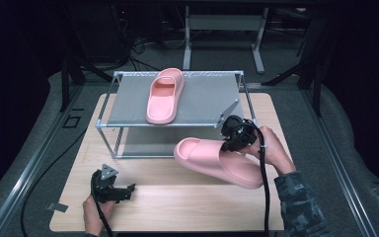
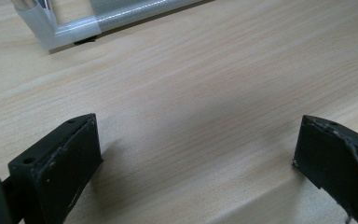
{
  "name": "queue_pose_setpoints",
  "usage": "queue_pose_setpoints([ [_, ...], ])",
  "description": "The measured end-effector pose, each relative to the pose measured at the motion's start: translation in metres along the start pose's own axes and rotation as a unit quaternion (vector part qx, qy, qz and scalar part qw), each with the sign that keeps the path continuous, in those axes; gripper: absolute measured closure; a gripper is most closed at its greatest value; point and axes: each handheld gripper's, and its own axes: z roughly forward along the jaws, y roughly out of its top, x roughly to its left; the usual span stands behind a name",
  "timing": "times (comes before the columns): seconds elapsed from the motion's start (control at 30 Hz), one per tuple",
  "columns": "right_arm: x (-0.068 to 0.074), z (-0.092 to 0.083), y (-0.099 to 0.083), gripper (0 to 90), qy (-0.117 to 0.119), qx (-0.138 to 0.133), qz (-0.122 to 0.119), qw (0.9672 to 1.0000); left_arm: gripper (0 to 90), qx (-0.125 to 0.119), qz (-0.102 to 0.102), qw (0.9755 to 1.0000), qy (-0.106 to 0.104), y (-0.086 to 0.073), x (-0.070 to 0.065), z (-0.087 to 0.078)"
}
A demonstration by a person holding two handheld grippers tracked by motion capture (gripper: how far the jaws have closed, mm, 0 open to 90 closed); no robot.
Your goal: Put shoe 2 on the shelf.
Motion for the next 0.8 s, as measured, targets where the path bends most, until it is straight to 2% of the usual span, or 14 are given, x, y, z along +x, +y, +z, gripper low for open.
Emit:
queue_pose_setpoints([
  [0.1, 0.000, -0.008, 0.007, 82.1, -0.001, 0.004, -0.011, 0.9999, 0.4, 0.000, 0.000, 1.0000, 0.000, 0.000, 0.000, 0.000],
  [0.17, 0.000, -0.015, 0.011, 82.1, -0.010, 0.004, -0.019, 0.9998, 0.4, 0.000, 0.000, 1.0000, 0.000, 0.000, 0.000, 0.000],
  [0.27, -0.001, -0.025, 0.015, 82.1, -0.003, -0.007, -0.016, 0.9998, 0.6, 0.000, 0.000, 1.0000, 0.000, 0.000, 0.000, 0.000],
  [0.37, -0.004, -0.035, 0.020, 82.1, -0.013, -0.005, -0.017, 0.9998, 0.6, 0.000, 0.000, 1.0000, 0.000, 0.000, 0.000, 0.000],
  [0.5, -0.012, -0.044, 0.025, 82.2, -0.015, -0.013, -0.008, 0.9998, 0.6, 0.000, 0.000, 1.0000, 0.000, 0.000, 0.000, 0.000],
  [0.6, -0.018, -0.050, 0.031, 82.3, -0.019, -0.005, -0.014, 0.9997, 0.6, 0.000, 0.000, 1.0000, 0.000, 0.000, 0.000, 0.000],
  [0.8, -0.031, -0.061, 0.044, 82.2, -0.028, -0.008, -0.009, 0.9995, 0.6, -0.001, 0.000, 1.0000, 0.001, 0.000, 0.000, 0.000],
])
